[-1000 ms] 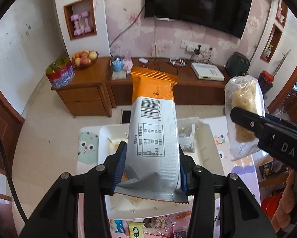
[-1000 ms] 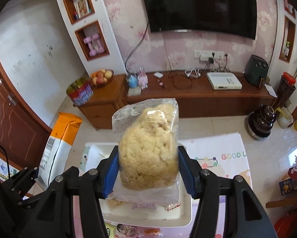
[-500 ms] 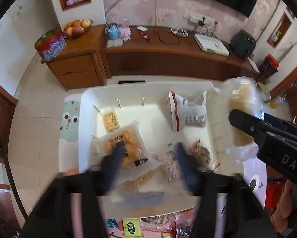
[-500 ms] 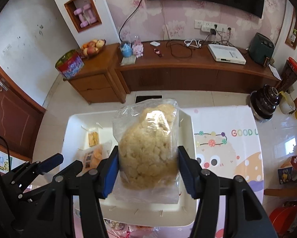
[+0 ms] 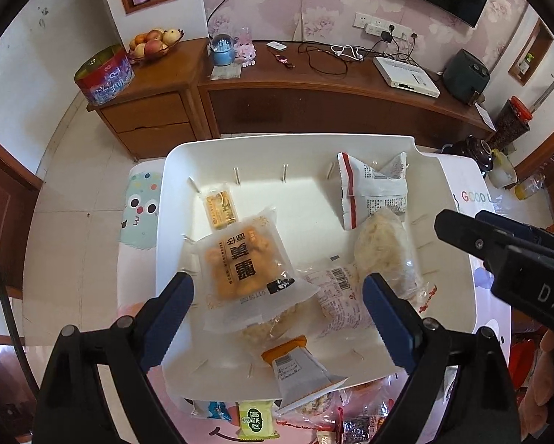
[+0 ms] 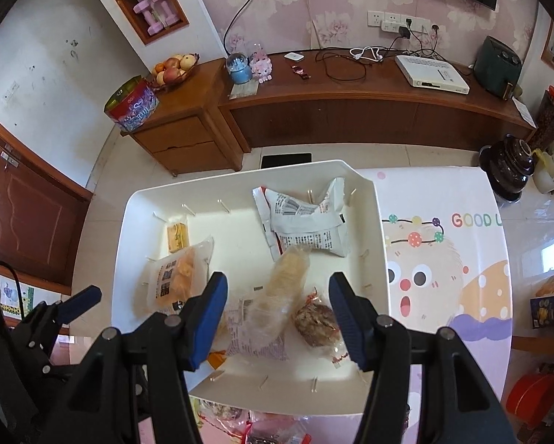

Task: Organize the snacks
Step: 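Open both grippers to drop the bar packet and puffed-rice bag into the tray, then withdraw both grippers from the tray back over the snack pile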

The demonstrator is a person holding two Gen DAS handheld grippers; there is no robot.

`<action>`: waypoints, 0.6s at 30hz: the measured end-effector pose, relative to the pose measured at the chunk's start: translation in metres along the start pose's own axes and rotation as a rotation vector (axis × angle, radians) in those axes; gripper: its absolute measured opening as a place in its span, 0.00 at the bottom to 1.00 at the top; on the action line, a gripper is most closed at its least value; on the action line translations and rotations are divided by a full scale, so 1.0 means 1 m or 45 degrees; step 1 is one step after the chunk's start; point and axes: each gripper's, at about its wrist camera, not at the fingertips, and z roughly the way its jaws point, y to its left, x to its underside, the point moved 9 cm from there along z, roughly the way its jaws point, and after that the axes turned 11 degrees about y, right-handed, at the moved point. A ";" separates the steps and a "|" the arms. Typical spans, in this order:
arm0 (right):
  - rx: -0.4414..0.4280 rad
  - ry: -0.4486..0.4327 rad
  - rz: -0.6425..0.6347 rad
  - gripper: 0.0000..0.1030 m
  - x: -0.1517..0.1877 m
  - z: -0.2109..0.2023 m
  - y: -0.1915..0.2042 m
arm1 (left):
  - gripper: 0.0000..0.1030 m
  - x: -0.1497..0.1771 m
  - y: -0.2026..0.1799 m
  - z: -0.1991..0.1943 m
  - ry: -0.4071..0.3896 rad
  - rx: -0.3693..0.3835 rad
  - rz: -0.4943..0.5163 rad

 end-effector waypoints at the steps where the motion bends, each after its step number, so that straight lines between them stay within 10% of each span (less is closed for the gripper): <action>1: 0.001 0.004 -0.004 0.56 0.002 0.000 0.000 | 0.89 0.001 0.000 0.001 0.006 -0.001 -0.001; 18: 0.012 -0.020 -0.032 0.56 0.028 -0.016 0.007 | 0.89 0.021 -0.006 -0.023 -0.038 -0.003 0.023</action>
